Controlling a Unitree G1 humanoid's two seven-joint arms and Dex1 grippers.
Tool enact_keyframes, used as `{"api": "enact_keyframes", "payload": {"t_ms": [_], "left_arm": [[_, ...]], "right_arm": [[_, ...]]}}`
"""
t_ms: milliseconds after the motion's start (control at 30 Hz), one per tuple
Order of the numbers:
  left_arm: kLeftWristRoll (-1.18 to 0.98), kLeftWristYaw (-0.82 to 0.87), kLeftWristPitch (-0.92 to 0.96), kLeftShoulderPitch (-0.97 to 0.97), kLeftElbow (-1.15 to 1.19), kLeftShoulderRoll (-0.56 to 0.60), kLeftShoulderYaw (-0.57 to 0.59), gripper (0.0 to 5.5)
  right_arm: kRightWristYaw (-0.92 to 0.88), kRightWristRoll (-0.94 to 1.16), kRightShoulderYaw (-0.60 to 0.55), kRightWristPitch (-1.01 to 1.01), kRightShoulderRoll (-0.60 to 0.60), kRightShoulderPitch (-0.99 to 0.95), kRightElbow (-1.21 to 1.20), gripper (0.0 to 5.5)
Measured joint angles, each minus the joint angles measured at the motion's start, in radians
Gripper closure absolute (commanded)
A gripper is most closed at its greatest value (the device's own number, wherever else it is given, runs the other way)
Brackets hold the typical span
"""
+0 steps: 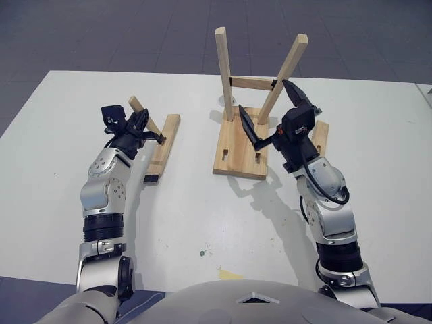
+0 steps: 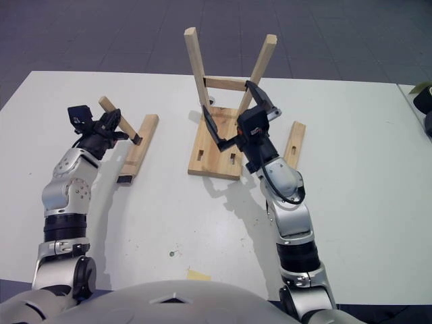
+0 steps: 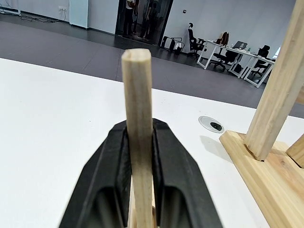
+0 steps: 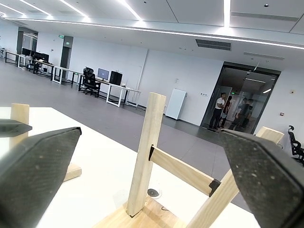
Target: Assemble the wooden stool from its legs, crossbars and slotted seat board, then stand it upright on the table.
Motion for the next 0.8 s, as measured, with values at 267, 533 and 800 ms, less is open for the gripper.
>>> {"api": "enact_keyframes", "payload": {"t_ms": [267,533,800], "left_arm": [[0.011,-0.007,-0.001,0.000,-0.002,-0.013,0.001,5.08],[0.036,-0.018,0.002,0.000,-0.014,-0.012,-0.014,5.08],[0.035,-0.016,0.014,0.000,-0.034,-0.024,-0.010,5.08]], "right_arm": [[0.000,0.000,0.000,0.000,0.000,0.000,0.000,0.10],[0.000,-0.004,0.001,-0.001,0.001,0.000,0.007,0.10],[0.000,-0.009,0.006,-0.013,0.002,0.007,0.008,0.10]]}}
